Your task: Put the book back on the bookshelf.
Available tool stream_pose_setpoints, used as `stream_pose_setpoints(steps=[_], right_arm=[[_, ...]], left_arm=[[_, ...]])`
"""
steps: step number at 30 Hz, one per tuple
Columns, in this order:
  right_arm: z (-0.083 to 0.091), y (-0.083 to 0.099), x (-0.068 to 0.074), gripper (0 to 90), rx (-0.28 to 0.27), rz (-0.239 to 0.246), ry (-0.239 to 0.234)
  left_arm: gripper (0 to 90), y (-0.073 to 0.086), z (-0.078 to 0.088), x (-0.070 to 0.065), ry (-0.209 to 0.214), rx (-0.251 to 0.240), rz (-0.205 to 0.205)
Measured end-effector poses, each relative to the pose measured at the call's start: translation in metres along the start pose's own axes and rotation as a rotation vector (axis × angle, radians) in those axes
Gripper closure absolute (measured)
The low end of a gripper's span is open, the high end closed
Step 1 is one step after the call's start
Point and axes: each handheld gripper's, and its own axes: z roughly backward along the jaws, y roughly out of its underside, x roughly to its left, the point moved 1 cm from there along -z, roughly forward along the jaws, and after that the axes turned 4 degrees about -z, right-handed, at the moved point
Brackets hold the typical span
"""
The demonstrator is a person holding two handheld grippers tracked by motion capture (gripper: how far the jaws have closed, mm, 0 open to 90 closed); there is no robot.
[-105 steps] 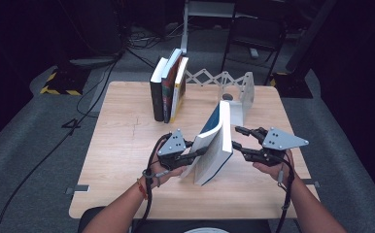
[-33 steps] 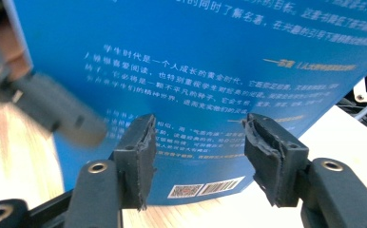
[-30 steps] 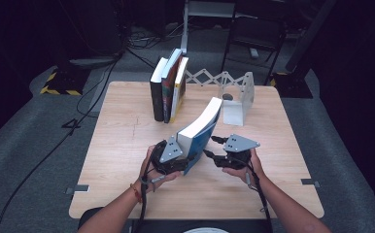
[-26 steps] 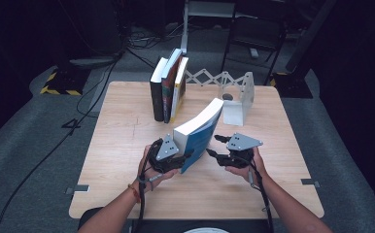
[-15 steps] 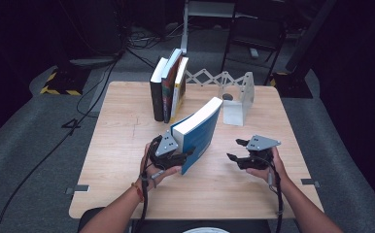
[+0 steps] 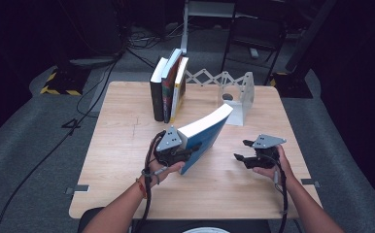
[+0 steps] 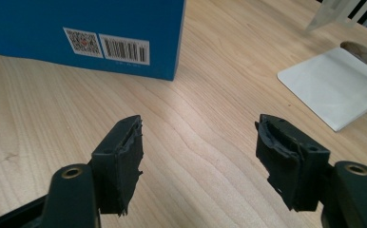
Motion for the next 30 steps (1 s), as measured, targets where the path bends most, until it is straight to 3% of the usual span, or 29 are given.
stream_pose_setpoints(steps=[5, 8, 11, 15, 18, 20, 30], right_arm=[[0.008, -0.003, -0.001, 32.6, -0.03, 0.026, -0.063], [0.013, -0.007, 0.003, 31.8, -0.041, 0.072, -0.077], [0.015, -0.008, 0.004, 31.5, -0.045, 0.071, -0.084], [0.019, -0.009, 0.003, 31.4, -0.07, 0.06, -0.1], [0.021, -0.013, 0.002, 31.3, -0.097, 0.046, -0.113], [0.019, -0.017, 0.005, 31.2, -0.097, 0.052, -0.117], [0.006, -0.025, 0.012, 30.1, -0.095, 0.054, -0.163]], left_arm=[[59.7, -0.004, -0.001, -0.002, 0.015, -0.013, 0.027], [59.8, -0.008, -0.003, -0.003, 0.039, -0.023, 0.025], [59.7, -0.01, -0.007, -0.006, 0.065, -0.039, 0.025], [59.7, -0.013, -0.011, -0.012, 0.14, -0.054, 0.01], [59.7, -0.014, -0.009, -0.016, 0.159, -0.045, -0.017], [59.6, -0.013, -0.006, -0.016, 0.15, -0.025, -0.038], [59.4, -0.003, 0.005, -0.005, 0.197, 0.009, -0.013]])
